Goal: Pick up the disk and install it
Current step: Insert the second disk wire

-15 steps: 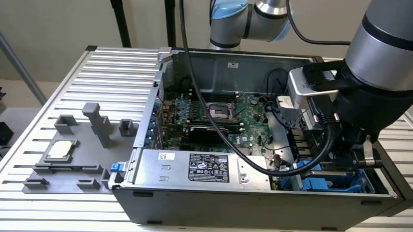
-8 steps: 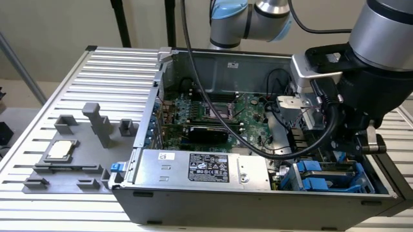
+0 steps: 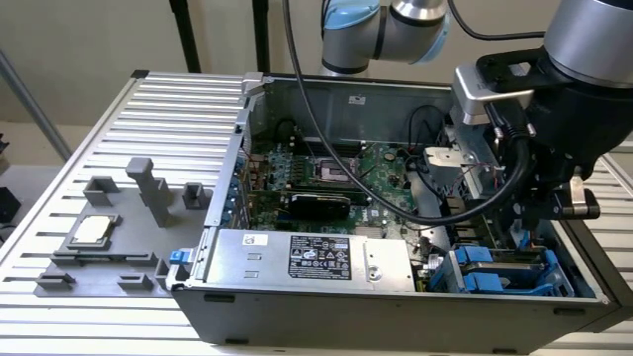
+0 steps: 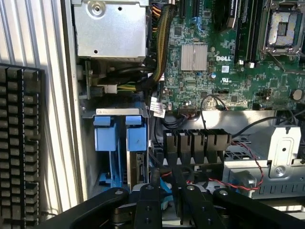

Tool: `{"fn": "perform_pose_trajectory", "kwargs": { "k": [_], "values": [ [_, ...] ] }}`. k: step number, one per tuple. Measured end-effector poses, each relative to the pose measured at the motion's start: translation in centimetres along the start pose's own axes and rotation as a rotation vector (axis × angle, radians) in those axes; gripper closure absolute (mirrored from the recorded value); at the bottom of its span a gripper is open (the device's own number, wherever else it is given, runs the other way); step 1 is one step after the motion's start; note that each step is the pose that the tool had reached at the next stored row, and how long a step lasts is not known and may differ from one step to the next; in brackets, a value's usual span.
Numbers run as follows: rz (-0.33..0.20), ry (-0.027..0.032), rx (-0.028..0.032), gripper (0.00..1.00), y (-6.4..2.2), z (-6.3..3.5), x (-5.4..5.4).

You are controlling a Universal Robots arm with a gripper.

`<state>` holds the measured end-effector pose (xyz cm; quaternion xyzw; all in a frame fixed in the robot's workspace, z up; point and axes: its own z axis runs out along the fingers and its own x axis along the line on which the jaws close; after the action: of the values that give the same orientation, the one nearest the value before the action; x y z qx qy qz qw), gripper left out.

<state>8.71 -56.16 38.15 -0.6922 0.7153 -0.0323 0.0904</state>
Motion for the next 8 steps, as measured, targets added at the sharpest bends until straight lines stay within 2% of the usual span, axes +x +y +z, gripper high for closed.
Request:
{"fn": "perform_pose_trajectory", "kwargs": {
  "k": [8],
  "values": [
    [0.014,0.0024,0.0008,0.73,-0.60,0.12,-0.39]
  ]
}}
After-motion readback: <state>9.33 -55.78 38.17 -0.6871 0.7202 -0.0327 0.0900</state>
